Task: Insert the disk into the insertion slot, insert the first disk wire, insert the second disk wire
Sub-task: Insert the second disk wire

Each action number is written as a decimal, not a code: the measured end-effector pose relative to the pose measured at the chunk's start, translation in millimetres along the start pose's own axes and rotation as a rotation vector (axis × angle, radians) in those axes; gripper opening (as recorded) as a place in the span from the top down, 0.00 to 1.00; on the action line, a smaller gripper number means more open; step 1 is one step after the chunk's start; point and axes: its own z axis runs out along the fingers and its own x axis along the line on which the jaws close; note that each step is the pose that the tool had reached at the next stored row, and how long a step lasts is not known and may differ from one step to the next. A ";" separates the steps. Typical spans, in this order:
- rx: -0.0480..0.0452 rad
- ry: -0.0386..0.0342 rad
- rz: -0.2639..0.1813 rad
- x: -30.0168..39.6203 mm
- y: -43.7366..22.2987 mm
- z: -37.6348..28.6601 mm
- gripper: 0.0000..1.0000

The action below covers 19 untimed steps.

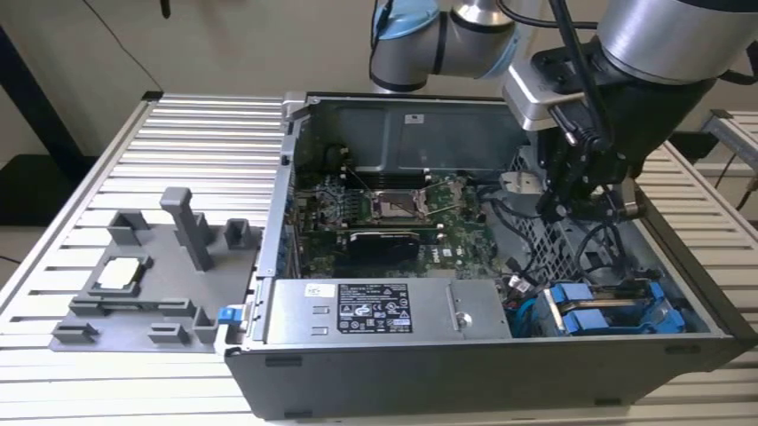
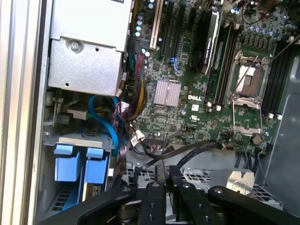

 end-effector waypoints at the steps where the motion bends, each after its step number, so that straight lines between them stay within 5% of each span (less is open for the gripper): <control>1: -0.0025 0.0137 -0.001 0.1 0.0 0.0 0.84; 10: -0.0321 0.1549 -0.010 2.7 -1.9 -0.2 0.84; 13: -0.0346 0.1693 -0.011 4.3 -3.4 -0.1 0.84; 19: -0.0339 0.1697 -0.003 9.1 -6.7 4.3 0.84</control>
